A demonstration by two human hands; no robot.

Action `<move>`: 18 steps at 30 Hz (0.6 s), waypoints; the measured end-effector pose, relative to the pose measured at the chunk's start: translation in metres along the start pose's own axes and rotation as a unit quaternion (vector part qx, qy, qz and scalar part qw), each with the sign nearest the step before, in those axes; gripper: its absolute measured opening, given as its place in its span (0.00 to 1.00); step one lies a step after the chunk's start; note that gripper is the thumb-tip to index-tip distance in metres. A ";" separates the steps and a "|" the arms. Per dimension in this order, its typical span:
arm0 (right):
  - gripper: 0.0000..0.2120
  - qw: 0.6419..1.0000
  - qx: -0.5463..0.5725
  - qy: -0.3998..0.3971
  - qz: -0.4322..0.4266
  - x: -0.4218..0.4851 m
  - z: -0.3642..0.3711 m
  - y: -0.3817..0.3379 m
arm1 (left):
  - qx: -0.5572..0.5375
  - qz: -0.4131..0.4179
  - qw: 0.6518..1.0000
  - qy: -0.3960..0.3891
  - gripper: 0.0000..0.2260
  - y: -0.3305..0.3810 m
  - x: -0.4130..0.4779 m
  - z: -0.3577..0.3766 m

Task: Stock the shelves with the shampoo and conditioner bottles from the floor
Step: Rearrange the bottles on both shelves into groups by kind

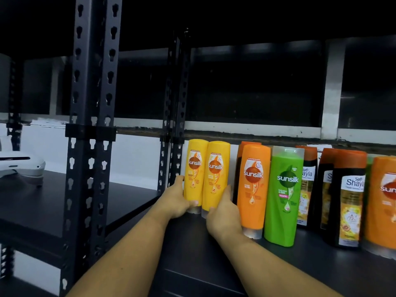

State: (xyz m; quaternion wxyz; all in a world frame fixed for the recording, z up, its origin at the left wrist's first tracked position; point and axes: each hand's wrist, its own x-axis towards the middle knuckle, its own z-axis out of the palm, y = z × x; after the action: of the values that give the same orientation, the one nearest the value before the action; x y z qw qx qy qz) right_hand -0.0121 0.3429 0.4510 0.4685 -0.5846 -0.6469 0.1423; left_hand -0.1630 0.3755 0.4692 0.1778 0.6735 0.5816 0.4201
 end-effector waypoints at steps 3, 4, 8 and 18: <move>0.38 1.000 -0.010 0.003 0.000 0.005 0.001 0.002 | 0.005 0.006 1.000 0.009 0.33 -0.006 0.003 0.004; 0.35 1.000 -0.015 0.004 0.004 0.007 0.001 0.002 | 0.008 0.006 1.000 0.011 0.32 -0.008 0.005 0.005; 0.30 1.000 -0.018 -0.001 0.000 0.008 0.000 0.000 | 0.019 0.004 1.000 0.012 0.30 -0.014 0.006 0.007; 0.27 0.998 -0.058 -0.006 0.006 0.007 0.003 0.004 | 0.094 0.008 0.996 0.000 0.27 -0.013 -0.006 0.008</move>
State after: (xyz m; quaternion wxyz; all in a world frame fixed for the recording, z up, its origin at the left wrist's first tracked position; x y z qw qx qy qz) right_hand -0.0111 0.3515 0.4491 0.4292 -0.6137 -0.6534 0.1108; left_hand -0.1650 0.3758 0.4527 0.1105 0.6922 0.6127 0.3651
